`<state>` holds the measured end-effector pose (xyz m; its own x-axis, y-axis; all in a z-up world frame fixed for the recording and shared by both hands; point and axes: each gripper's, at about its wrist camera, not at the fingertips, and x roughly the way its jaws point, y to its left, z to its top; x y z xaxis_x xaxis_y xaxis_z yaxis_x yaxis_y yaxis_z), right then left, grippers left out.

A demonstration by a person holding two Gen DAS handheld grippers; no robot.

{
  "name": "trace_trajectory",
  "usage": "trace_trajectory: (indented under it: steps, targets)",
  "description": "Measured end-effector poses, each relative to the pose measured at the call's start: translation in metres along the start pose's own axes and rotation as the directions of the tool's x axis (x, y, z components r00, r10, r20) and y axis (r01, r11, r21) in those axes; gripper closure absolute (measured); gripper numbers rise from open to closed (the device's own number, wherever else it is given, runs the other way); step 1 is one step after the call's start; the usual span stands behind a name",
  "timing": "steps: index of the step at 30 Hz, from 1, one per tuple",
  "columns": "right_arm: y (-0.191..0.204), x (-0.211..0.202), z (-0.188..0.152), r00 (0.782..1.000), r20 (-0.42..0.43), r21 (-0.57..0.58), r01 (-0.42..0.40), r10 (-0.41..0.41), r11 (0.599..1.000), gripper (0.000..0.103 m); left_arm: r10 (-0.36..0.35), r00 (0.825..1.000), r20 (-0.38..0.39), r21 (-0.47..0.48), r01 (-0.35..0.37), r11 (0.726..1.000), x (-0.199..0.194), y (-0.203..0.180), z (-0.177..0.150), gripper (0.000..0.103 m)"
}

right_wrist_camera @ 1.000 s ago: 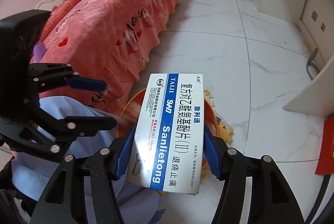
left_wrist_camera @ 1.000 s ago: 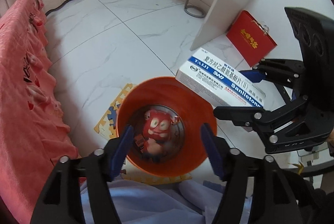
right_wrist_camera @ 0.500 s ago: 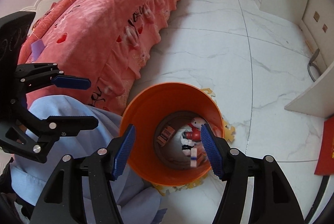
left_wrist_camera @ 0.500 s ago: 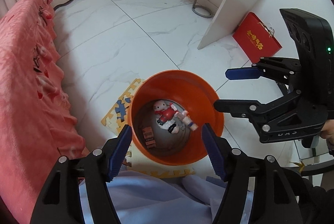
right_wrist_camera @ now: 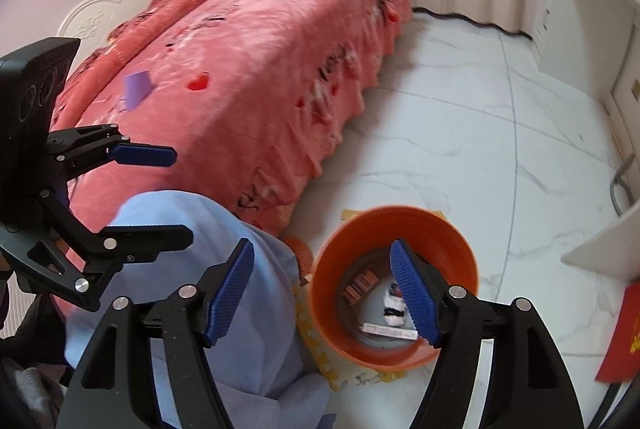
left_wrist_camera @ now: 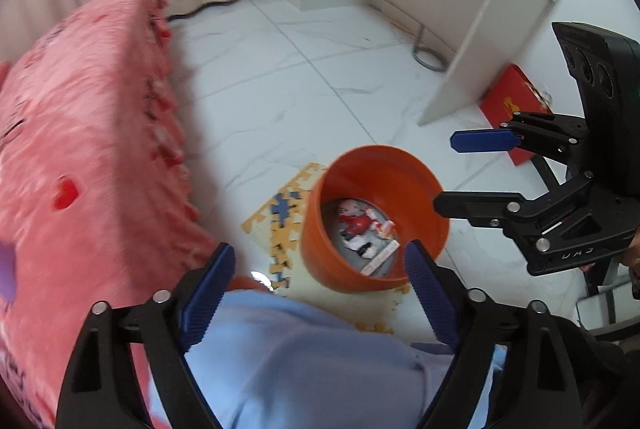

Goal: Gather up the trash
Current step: 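Swing both tools back over the bed toward the remaining items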

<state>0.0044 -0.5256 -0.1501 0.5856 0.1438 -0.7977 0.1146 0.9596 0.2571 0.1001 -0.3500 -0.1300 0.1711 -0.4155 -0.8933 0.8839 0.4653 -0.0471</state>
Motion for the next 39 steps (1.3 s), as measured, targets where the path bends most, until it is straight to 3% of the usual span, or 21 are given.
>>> trace_trajectory:
  steps: [10,18,26,34,39]
  targets:
    - [0.089,-0.007,0.025,0.993,0.005,-0.166,-0.114,0.116,0.98,0.026,0.143,0.987,0.07,-0.153,-0.131,0.979,-0.068,0.038,-0.049,0.008]
    - [0.168,0.0,0.036,0.976,-0.024,-0.283,-0.212,0.214,0.935,0.025,0.254,0.963,0.092,-0.314,-0.214,0.925,-0.126,0.074,-0.106,0.008]
    - [0.256,0.014,0.039,0.95,-0.082,-0.399,-0.308,0.301,0.864,0.025,0.376,0.924,0.07,-0.502,-0.294,0.814,-0.177,0.115,-0.175,0.008]
    - [0.352,0.038,0.028,0.902,-0.198,-0.489,-0.429,0.383,0.759,0.025,0.462,0.886,0.038,-0.631,-0.337,0.698,-0.226,0.138,-0.25,0.008]
    - [0.412,0.057,0.018,0.868,-0.277,-0.517,-0.496,0.411,0.698,0.025,0.482,0.876,0.003,-0.683,-0.351,0.64,-0.24,0.151,-0.29,0.008]
